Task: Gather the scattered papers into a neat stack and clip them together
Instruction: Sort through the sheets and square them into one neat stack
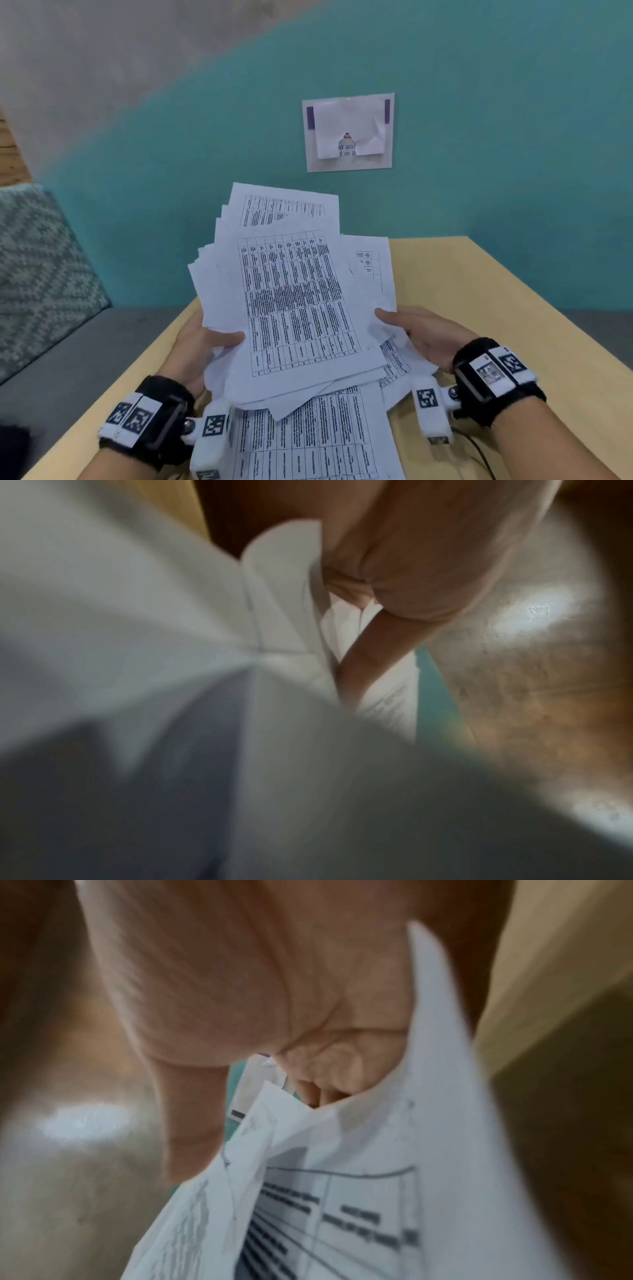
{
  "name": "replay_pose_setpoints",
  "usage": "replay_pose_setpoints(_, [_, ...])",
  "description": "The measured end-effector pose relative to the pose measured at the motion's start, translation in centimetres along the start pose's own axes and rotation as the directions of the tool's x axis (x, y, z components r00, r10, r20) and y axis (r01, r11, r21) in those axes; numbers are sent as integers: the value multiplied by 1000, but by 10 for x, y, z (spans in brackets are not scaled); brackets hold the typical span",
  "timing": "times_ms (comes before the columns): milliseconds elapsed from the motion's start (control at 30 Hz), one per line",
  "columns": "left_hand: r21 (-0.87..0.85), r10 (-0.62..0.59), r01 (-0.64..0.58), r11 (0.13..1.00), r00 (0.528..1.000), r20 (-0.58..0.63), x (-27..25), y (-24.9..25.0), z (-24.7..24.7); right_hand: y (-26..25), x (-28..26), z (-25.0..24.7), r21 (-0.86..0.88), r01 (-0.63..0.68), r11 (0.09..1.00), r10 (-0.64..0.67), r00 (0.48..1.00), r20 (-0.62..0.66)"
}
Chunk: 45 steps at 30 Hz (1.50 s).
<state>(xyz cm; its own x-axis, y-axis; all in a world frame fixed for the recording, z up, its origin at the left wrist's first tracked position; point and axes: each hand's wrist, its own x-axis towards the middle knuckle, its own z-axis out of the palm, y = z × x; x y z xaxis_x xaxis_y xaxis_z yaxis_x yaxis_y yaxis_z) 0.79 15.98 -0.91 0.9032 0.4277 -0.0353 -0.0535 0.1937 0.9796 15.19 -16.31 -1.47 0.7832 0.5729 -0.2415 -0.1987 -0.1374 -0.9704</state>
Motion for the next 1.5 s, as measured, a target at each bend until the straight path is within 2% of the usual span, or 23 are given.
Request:
replay_pose_setpoints(100, [-4, 1, -1, 1000, 1000, 0, -4, 8, -1, 0, -5, -5, 155, 16, 988, -26, 997, 67])
replay_pose_setpoints(300, [89, 79, -82, 993, 996, 38, -1, 32, 11, -17, -15, -8, 143, 103, 984, -123, 983, 134])
replay_pose_setpoints(433, [148, 186, -187, 971, 982, 22, 3, 58, 32, -35, -22, -5, 175, 221, 959, -227, 974, 13])
replay_pose_setpoints(533, [199, 296, -295, 935, 955, 27, 6, 74, 47, -50, -28, -4, 124, 332, 935, -319, 941, -116])
replay_pose_setpoints(633, [189, 415, -406, 894, 910, -9, 9, 87, 59, -68, -37, 1, 5, 468, 884, -449, 851, -272])
replay_pose_setpoints(733, [142, 500, -492, 859, 866, -20, 9, 95, 71, -80, -44, 7, -72, 601, 796, -573, 710, -410])
replay_pose_setpoints(800, [104, 521, -516, 850, 853, -26, 11, 95, 77, -84, -46, 10, -137, 659, 740, -629, 604, -489])
replay_pose_setpoints(833, [90, 523, -518, 850, 852, -33, 12, 93, 81, -84, -46, 13, -164, 675, 719, -649, 568, -507])
replay_pose_setpoints(900, [68, 511, -507, 859, 859, -41, 17, 86, 88, -83, -41, 17, -205, 679, 704, -664, 530, -527])
replay_pose_setpoints(933, [53, 497, -494, 868, 867, -41, 19, 82, 91, -81, -38, 19, -210, 667, 715, -654, 533, -537])
replay_pose_setpoints(1100, [-6, 349, -351, 937, 935, -67, 34, 55, 94, -64, -21, 20, -120, 567, 815, -534, 654, -536])
replay_pose_setpoints(1267, [-24, 282, -283, 959, 959, -39, 40, 42, 97, -56, -13, 16, -56, 481, 875, -436, 733, -522])
replay_pose_setpoints(1400, [-43, 231, -232, 972, 972, -28, 41, 34, 97, -45, -2, 12, -17, 410, 912, -357, 773, -524])
replay_pose_setpoints(1500, [-34, 214, -215, 976, 976, -30, 43, 31, 94, -40, 2, 10, -31, 390, 920, -347, 779, -522])
